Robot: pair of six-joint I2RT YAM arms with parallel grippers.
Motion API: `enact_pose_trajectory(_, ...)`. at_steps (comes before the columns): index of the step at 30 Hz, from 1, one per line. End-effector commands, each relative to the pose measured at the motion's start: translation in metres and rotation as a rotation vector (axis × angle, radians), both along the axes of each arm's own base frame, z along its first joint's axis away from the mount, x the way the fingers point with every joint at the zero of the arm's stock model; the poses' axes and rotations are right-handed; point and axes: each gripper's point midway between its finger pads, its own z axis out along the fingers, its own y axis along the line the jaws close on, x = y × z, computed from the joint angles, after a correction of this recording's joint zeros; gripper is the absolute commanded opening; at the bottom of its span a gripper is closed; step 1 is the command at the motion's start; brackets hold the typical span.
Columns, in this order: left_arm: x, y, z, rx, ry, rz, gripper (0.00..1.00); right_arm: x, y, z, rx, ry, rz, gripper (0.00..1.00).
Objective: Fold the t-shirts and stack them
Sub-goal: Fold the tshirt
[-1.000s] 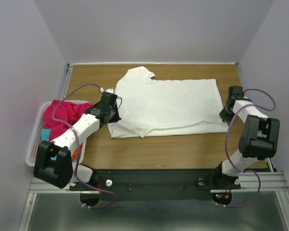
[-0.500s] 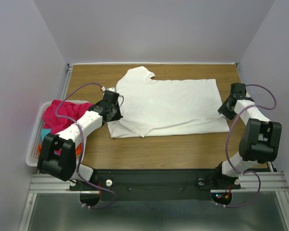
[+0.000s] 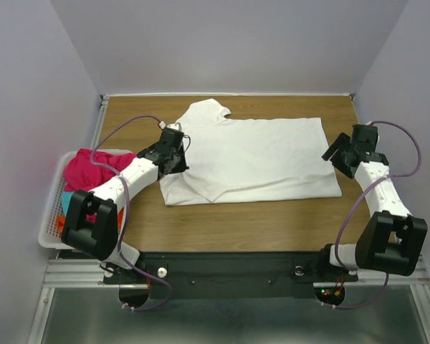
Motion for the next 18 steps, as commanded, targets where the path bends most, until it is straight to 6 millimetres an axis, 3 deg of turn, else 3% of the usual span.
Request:
enact_pose_trajectory(1,0.014,-0.014,0.022,-0.004,-0.062,-0.035,0.00,-0.004,0.011,-0.001,0.035,-0.024,0.060,0.76)
enact_pose_trajectory(18,0.035,-0.035,0.041,0.056,-0.112,-0.077,0.00,-0.019,0.027,-0.007,0.072,-0.027,0.130,0.76)
